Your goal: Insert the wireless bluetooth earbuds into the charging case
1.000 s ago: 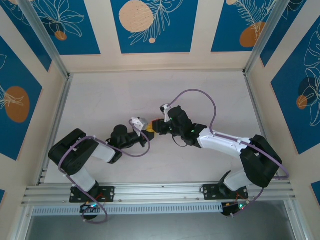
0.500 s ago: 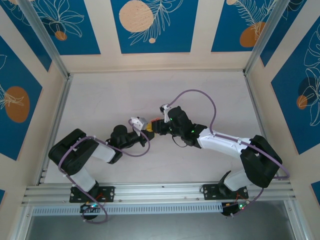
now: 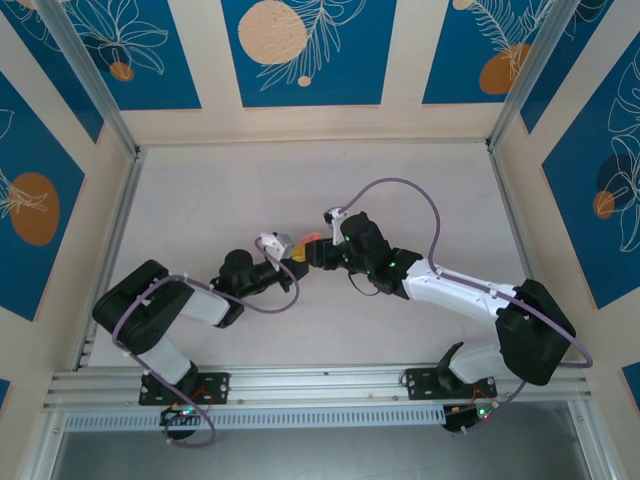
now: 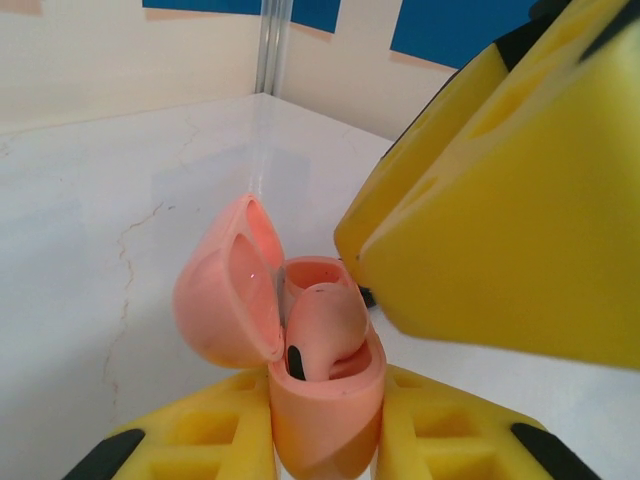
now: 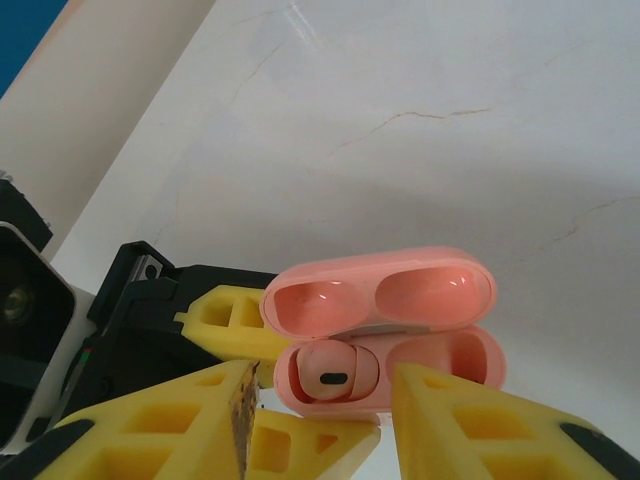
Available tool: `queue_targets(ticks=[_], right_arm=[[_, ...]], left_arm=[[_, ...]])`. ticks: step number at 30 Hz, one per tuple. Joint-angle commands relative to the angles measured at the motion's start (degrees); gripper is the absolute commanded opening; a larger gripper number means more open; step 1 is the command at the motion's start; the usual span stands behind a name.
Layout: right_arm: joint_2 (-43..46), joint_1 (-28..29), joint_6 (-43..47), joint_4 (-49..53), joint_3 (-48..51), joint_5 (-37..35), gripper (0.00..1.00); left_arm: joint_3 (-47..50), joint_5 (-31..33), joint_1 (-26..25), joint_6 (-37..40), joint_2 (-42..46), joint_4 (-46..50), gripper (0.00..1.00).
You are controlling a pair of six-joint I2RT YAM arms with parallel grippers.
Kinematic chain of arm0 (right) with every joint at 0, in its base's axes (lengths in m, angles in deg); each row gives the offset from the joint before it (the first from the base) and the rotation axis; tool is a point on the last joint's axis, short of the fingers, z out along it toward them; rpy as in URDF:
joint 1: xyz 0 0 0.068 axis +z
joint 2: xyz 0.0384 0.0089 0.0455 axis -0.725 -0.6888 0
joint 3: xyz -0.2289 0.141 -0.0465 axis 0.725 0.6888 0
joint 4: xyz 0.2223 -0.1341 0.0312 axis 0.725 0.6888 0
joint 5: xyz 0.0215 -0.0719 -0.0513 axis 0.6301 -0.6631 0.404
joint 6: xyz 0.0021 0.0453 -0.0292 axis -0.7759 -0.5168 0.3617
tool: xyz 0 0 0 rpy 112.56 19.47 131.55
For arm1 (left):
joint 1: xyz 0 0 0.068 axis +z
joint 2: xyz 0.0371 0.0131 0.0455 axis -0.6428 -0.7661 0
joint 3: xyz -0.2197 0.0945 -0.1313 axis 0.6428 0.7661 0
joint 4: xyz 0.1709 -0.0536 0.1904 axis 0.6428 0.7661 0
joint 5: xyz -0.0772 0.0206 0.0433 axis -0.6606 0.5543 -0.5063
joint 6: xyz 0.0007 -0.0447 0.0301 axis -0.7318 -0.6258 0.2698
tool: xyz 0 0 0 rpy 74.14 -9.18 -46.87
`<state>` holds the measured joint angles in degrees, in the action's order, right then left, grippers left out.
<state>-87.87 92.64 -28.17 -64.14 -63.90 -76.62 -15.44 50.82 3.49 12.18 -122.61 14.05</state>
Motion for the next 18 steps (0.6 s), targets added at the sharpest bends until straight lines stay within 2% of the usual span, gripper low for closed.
queue_targets(ticks=[1,18], right_arm=[[2.60,0.15,1.39,1.44,0.34,-1.41,0.41],[3.58,-0.47,2.66,3.80,-1.58,1.73,0.41]], left_arm=[[0.29,-0.23,-0.49,0.77,1.43,-2.39,0.24],[0.34,0.12,-0.38,3.33,4.40,2.57,0.23]])
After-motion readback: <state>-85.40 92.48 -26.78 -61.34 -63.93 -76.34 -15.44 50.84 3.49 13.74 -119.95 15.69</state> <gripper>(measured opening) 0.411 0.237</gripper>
